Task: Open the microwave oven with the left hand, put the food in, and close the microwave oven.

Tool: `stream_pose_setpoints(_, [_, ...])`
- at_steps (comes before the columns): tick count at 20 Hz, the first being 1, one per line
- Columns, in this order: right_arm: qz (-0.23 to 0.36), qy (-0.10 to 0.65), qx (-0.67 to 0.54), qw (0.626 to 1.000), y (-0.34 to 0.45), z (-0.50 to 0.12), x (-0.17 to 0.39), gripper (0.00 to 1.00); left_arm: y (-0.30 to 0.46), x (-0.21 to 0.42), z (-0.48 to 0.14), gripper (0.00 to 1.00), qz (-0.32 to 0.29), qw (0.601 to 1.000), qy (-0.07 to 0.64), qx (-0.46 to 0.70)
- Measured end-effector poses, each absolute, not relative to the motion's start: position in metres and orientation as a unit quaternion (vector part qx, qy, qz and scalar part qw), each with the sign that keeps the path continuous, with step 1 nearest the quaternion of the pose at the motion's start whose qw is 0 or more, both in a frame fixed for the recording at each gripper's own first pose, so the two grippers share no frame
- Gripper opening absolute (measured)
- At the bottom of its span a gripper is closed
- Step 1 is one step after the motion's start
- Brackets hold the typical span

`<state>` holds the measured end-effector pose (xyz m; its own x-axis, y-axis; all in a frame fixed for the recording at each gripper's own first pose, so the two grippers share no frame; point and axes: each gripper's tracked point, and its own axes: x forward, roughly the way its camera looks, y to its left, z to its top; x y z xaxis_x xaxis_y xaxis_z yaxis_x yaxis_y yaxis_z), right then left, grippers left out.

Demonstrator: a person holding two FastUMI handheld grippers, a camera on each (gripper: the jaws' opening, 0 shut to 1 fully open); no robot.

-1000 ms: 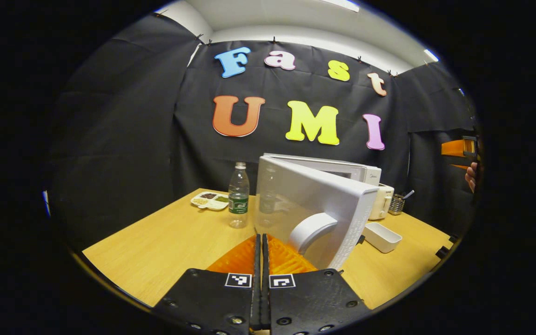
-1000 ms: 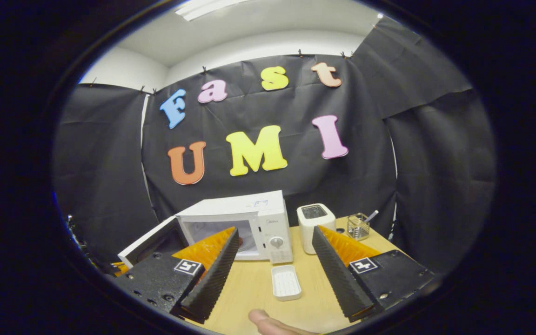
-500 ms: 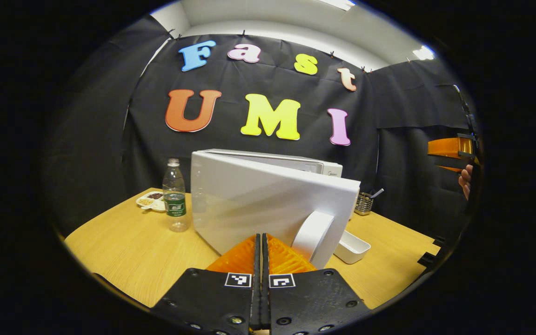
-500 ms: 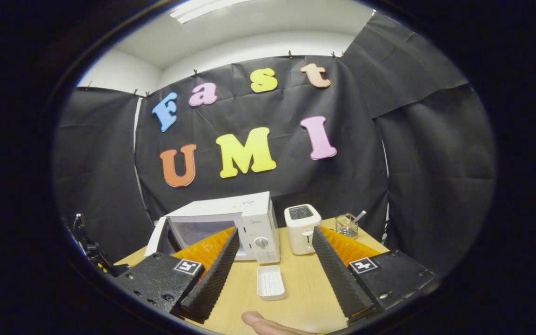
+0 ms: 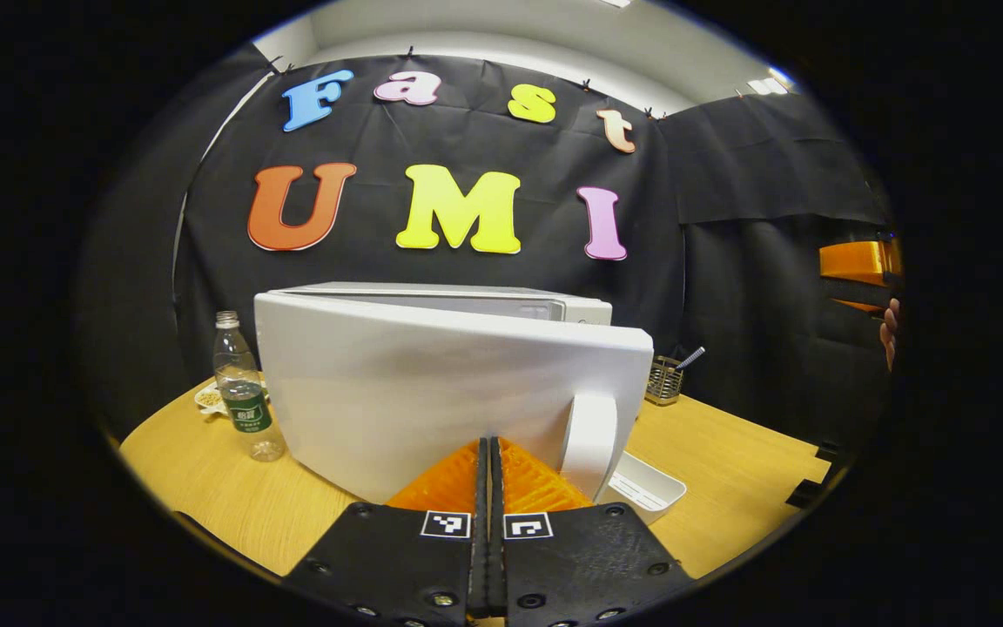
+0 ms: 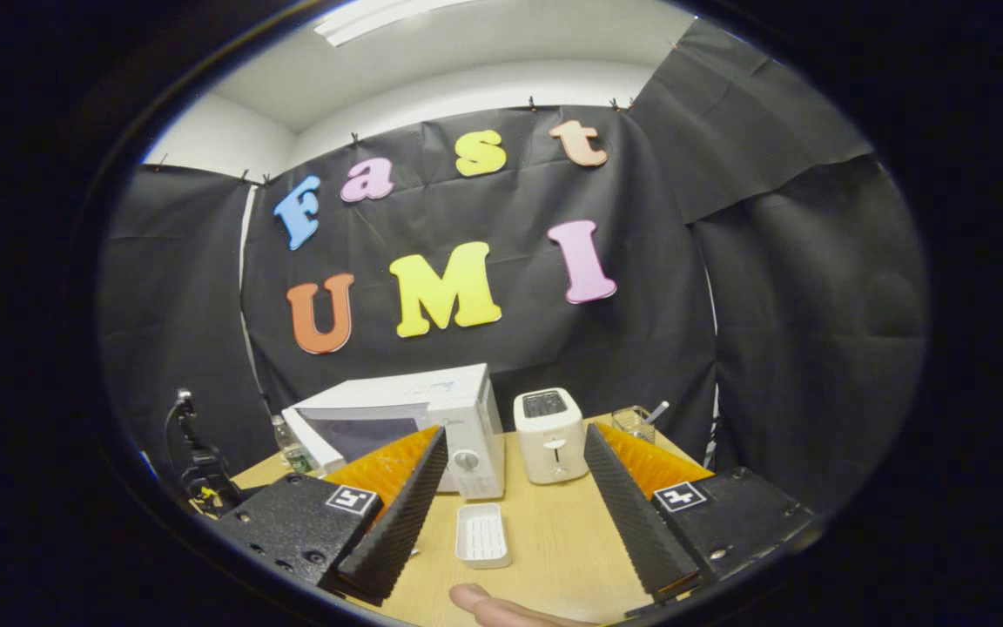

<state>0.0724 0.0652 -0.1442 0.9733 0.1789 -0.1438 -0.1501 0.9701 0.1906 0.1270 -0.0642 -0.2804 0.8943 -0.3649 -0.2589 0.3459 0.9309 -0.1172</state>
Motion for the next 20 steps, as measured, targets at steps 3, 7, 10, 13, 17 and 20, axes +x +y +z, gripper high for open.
stream_pose_setpoints(3, [0.081, 0.078, 0.088, 0.990, 0.056, -0.145, 0.083, 1.00, -0.076, 0.144, -0.285, 0.00, -0.181, 0.973, 0.142, -0.031])
stream_pose_setpoints(7, [0.083, 0.081, 0.090, 0.989, 0.050, -0.152, 0.094, 1.00, -0.093, 0.173, -0.289, 0.00, -0.178, 0.973, 0.142, -0.023])
stream_pose_setpoints(10, [0.083, 0.083, 0.093, 0.989, 0.048, -0.155, 0.104, 1.00, -0.104, 0.195, -0.294, 0.00, -0.171, 0.975, 0.139, -0.010])
stream_pose_setpoints(13, [0.082, 0.075, 0.092, 0.990, 0.041, -0.157, 0.112, 1.00, -0.116, 0.217, -0.299, 0.00, -0.168, 0.976, 0.137, -0.018])
stream_pose_setpoints(17, [0.085, 0.081, 0.108, 0.987, 0.035, -0.167, 0.123, 1.00, -0.124, 0.250, -0.305, 0.00, -0.151, 0.980, 0.132, -0.022])
stream_pose_setpoints(20, [0.084, 0.092, 0.110, 0.986, 0.029, -0.175, 0.126, 1.00, -0.126, 0.259, -0.308, 0.00, -0.138, 0.981, 0.130, -0.032])
